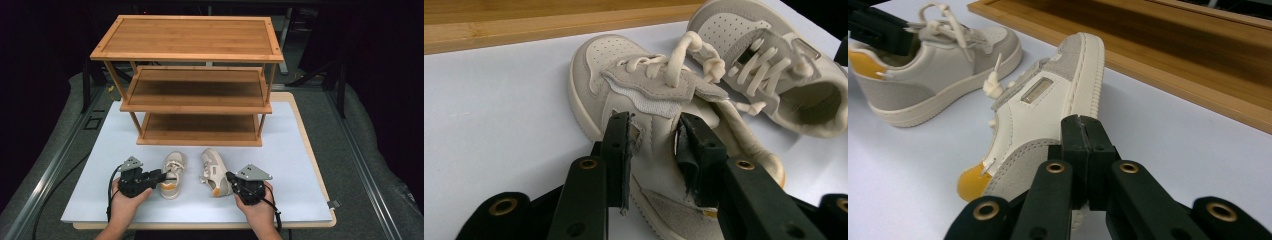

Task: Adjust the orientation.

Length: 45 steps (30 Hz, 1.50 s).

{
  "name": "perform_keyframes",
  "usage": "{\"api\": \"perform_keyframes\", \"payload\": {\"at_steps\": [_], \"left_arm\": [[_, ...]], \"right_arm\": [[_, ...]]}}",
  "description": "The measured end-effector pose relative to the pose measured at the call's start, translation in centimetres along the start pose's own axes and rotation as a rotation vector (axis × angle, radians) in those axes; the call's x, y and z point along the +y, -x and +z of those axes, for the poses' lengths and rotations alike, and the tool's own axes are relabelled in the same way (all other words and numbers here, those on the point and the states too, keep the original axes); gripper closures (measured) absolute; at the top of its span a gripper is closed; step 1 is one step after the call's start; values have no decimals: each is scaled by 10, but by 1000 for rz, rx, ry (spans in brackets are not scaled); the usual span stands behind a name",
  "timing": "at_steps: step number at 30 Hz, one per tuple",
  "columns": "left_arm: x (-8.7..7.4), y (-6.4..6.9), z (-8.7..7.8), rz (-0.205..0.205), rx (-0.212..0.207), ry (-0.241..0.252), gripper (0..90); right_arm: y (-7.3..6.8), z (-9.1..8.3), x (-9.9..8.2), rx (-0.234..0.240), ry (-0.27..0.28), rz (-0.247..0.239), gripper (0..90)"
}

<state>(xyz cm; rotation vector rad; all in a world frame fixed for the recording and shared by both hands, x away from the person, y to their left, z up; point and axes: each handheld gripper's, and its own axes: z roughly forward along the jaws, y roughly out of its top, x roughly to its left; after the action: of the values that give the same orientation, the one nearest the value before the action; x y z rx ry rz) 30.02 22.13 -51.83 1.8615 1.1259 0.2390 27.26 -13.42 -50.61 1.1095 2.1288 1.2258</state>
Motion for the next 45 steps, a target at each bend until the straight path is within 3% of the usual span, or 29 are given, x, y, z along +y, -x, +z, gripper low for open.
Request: {"api": "perform_keyframes", "payload": {"at_steps": [2,3,4,5,6,8,11,12,13,15,20,26,29,30,33,35,38,45], "left_arm": [[0,0,0,1,1,0,665],[0,0,0,1,1,0,665],[0,0,0,0,0,0,665],[0,0,0,0,0,0,665],[0,0,0,-2,-1,0,665],[0,0,0,-3,0,1,664],[0,1,0,0,5,-2,665],[0,1,1,0,3,0,664],[0,0,1,-1,2,1,664],[0,0,0,-2,2,2,664],[0,0,0,-8,1,5,663],[1,-2,2,-19,-8,0,634],[2,-2,5,-26,-3,-1,597],[3,-2,8,-25,5,-3,588],[4,-1,9,-32,8,0,588],[5,-1,12,-49,-4,-5,592],[6,2,14,-59,-4,-4,595],[8,10,21,-73,-21,-8,596]], "right_arm": [[4,-1,-1,-44,-16,9,900],[8,0,-2,13,13,20,900],[9,-2,-2,-85,-33,25,900],[9,-2,-2,-85,-33,25,900],[21,2,-7,23,18,69,900],[25,2,-8,-72,-31,90,900],[36,7,-14,-49,-65,144,900],[38,9,-17,-12,-79,157,900],[39,10,-18,-20,-92,154,898],[39,11,-18,-33,-113,155,881],[36,1,-11,-91,-57,150,777],[26,-5,-2,-45,44,147,634],[24,0,-1,-33,29,135,597],[25,8,-2,-12,-7,136,572],[28,12,-2,-8,-17,166,562],[33,21,-1,12,-56,218,574],[36,26,-2,7,-82,237,610],[33,22,-1,-15,-86,267,671]]}}
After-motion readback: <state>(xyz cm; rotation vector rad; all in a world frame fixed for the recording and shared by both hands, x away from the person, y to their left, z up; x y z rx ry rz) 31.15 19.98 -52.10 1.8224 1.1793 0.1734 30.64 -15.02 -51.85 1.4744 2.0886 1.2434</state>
